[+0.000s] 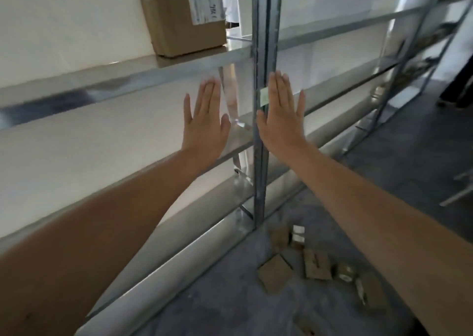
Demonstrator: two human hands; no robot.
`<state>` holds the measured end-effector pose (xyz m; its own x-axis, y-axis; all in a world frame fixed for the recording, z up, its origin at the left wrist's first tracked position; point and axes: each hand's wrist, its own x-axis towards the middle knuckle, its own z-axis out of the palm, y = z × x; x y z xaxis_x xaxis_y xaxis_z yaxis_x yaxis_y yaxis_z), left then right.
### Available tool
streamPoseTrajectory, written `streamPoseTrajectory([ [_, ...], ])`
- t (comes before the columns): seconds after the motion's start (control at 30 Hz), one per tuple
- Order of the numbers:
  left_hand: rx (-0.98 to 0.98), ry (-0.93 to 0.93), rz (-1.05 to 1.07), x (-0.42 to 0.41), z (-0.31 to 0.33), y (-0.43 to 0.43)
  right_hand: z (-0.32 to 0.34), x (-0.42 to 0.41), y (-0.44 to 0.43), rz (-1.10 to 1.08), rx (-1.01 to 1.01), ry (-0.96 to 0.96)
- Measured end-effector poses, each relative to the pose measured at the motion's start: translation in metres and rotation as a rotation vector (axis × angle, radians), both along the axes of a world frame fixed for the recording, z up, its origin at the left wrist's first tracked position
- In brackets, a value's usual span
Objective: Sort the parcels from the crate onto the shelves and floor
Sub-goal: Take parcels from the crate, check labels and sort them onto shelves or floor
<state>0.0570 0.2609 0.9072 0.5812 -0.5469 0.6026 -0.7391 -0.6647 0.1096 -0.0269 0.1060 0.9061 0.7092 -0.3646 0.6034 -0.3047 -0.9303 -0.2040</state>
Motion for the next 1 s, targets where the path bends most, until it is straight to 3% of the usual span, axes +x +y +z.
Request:
streamPoseTrajectory([
  [0.43,-0.020,0.171,-0.461,0.026,-0.062,-0.180,-0.060,-0.038,-0.130,-0.453,0.104,0.163],
  [0.7,0.043,0.244,-0.587,0.080,-0.099,-0.242,-0.087,-0.007,-0.171,-0.626,0.164,0.280],
  [1.0,0.198,0.334,-0.646,0.109,-0.168,-0.283,-0.161,0.003,-0.189,-0.712,0.311,0.369],
])
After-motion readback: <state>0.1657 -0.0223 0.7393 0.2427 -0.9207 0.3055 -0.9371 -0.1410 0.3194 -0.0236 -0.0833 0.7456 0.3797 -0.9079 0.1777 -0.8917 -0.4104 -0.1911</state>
